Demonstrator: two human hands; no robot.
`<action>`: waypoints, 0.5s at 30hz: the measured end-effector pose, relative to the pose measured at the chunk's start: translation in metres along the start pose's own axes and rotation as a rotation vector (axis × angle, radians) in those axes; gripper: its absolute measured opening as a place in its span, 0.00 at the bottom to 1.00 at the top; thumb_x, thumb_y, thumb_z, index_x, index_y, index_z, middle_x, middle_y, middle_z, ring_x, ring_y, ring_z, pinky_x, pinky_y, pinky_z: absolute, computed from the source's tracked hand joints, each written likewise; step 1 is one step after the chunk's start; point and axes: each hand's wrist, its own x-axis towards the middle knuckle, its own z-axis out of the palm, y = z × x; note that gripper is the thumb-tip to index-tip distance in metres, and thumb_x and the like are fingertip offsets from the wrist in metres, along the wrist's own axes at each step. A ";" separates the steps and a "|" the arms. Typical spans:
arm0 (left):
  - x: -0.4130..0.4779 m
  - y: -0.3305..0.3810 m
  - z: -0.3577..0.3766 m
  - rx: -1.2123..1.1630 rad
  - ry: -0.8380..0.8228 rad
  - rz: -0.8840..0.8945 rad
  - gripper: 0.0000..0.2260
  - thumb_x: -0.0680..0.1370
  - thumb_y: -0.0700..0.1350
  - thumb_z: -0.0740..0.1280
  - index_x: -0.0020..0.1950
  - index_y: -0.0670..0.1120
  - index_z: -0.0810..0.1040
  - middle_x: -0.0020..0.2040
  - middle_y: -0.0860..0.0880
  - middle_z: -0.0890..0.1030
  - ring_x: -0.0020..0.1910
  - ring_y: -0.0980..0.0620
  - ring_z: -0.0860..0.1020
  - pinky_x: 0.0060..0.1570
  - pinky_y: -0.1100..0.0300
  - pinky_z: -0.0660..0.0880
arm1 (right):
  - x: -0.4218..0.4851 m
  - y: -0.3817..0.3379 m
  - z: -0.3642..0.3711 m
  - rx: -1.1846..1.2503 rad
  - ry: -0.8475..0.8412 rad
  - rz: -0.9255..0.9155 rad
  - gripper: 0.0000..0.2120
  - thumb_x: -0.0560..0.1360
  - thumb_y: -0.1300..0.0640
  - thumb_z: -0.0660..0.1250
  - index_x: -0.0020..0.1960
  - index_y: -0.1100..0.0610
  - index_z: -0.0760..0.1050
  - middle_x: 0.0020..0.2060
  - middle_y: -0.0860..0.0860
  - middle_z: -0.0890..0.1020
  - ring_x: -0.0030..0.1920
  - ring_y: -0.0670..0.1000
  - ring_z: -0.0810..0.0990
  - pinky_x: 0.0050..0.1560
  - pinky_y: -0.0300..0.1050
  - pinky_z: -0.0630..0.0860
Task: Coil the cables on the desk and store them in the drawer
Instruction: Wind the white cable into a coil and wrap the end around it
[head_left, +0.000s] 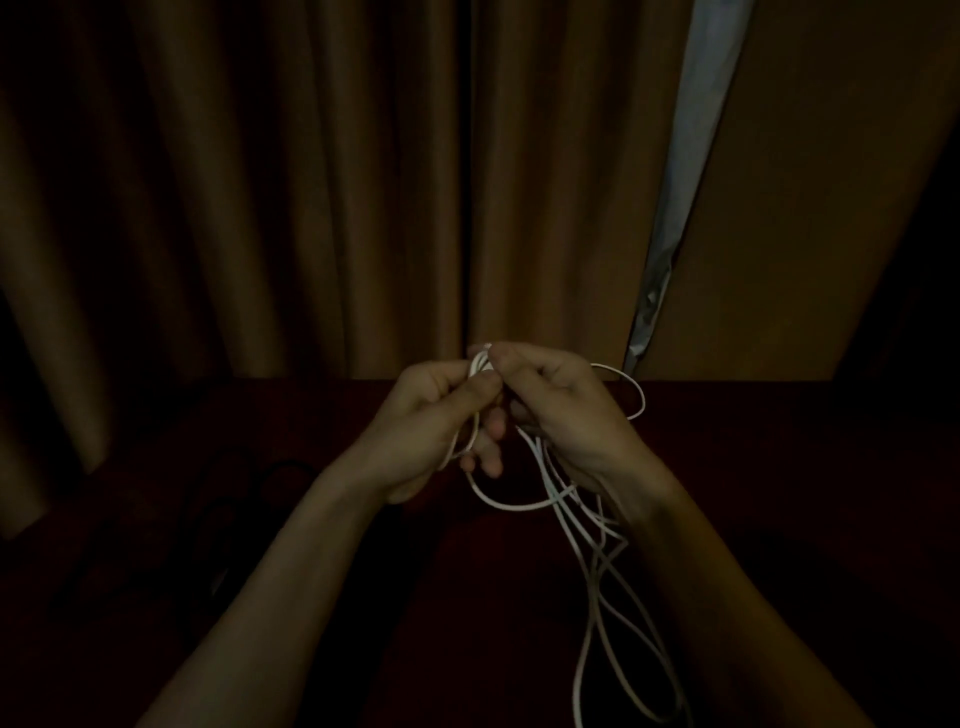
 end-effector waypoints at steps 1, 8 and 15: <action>0.001 -0.001 0.000 -0.015 0.006 0.033 0.13 0.85 0.41 0.58 0.50 0.32 0.75 0.30 0.48 0.75 0.21 0.53 0.72 0.21 0.65 0.64 | 0.001 0.001 0.000 0.057 -0.012 0.010 0.15 0.84 0.56 0.60 0.59 0.67 0.78 0.27 0.58 0.74 0.24 0.41 0.74 0.30 0.30 0.71; -0.002 0.006 -0.006 0.128 0.051 0.226 0.13 0.85 0.43 0.61 0.53 0.33 0.77 0.29 0.51 0.69 0.24 0.59 0.65 0.24 0.66 0.62 | 0.003 0.006 -0.004 0.130 -0.168 0.075 0.19 0.78 0.47 0.64 0.63 0.56 0.80 0.47 0.47 0.79 0.33 0.46 0.59 0.37 0.45 0.52; -0.004 0.009 -0.006 0.307 -0.071 0.049 0.12 0.85 0.38 0.59 0.43 0.46 0.75 0.30 0.58 0.71 0.28 0.60 0.68 0.28 0.67 0.63 | 0.001 0.010 -0.019 0.069 -0.225 0.183 0.23 0.74 0.47 0.71 0.65 0.57 0.81 0.35 0.43 0.77 0.30 0.43 0.59 0.33 0.43 0.50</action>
